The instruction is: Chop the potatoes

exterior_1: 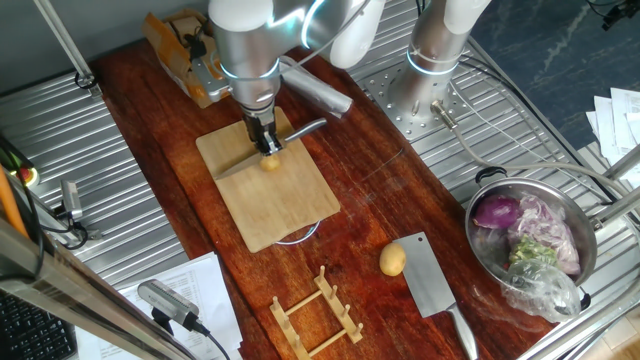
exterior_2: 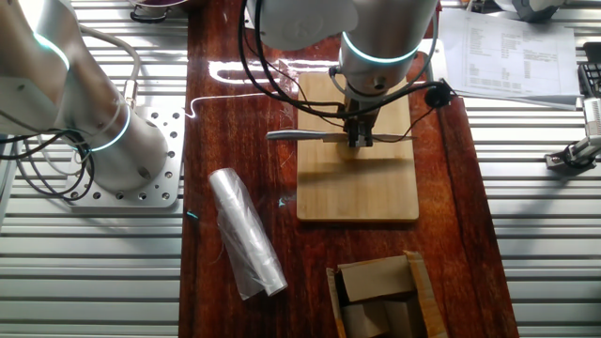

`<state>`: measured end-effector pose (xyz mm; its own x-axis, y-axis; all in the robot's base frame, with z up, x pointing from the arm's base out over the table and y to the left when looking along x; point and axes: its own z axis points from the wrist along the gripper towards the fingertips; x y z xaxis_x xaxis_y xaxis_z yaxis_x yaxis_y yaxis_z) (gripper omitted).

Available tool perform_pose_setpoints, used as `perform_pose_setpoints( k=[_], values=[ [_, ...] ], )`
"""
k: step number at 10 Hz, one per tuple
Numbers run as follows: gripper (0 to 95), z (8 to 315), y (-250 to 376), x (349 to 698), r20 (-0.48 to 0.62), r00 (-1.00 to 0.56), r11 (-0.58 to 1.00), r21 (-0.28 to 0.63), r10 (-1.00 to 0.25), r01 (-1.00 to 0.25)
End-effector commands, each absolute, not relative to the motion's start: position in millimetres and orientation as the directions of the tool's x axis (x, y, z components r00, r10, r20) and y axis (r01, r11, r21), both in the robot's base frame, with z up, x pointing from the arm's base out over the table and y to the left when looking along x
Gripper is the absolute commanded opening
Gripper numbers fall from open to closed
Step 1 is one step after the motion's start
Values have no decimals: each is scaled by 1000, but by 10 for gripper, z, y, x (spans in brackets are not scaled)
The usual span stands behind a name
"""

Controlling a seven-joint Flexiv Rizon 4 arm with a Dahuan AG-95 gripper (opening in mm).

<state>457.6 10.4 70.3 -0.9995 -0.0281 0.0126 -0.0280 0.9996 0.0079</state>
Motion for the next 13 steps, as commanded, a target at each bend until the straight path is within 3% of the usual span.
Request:
perform_pose_setpoints(
  k=[1,13],
  values=[
    [190,741,102,4571,14,-999,999,7,-33,-33],
    [190,738,102,4571,9,-999,999,7,-36,-36]
  ],
)
